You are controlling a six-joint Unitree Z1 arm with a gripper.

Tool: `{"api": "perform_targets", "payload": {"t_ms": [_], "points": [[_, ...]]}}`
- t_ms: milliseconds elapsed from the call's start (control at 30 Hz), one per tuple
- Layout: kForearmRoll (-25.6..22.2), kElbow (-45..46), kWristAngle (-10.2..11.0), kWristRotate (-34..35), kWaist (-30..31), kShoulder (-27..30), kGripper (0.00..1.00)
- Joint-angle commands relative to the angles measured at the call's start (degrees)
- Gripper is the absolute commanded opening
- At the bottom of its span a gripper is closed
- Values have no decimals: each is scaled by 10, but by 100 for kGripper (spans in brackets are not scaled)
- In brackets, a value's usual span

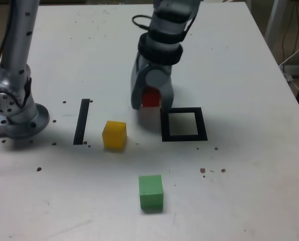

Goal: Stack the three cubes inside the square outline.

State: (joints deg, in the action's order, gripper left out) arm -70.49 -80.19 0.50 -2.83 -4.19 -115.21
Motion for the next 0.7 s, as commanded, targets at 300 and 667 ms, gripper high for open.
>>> {"api": "perform_targets", "payload": {"t_ms": [300,667], "points": [[-49,-94,-26,18,56,-44,23],[-63,-150,-33,26,81,-85,23]]}}
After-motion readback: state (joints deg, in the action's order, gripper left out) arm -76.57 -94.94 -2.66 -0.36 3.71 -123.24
